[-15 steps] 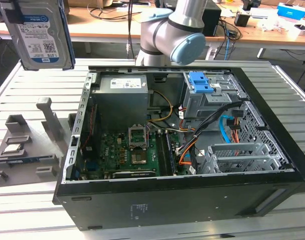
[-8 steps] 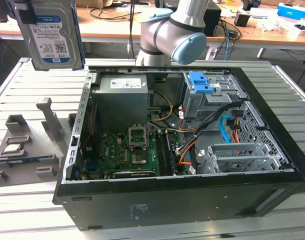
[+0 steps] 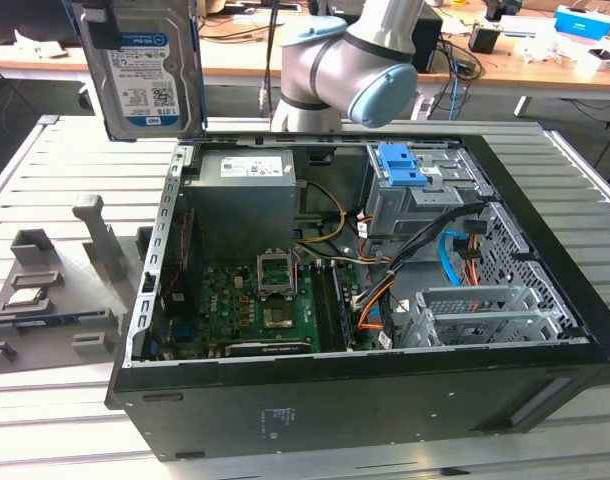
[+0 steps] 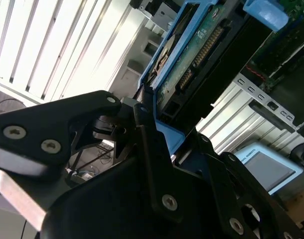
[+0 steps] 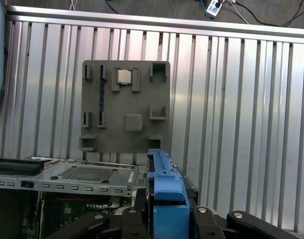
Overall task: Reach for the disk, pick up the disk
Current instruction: 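Pick up the disk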
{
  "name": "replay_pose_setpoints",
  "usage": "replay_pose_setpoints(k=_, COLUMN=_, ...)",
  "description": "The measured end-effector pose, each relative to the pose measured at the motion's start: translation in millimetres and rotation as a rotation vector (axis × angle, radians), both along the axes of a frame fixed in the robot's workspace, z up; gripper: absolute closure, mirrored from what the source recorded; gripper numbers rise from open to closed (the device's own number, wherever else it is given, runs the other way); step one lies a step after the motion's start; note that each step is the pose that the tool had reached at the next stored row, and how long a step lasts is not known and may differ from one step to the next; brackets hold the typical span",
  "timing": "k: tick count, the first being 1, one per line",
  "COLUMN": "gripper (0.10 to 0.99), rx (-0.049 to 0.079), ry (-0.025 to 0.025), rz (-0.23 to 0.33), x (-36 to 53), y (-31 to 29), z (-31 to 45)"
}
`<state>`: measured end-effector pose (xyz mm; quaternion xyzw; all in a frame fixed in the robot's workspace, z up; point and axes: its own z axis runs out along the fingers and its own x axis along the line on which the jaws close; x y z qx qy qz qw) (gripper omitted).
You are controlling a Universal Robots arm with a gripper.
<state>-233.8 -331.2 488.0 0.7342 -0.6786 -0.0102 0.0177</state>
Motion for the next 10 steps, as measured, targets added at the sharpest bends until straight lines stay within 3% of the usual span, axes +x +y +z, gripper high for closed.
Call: replay_pose_setpoints(k=10, gripper=0.718, rx=0.000, ry=0.0003, rz=0.000, x=29.9, y=0.0, z=0.0)
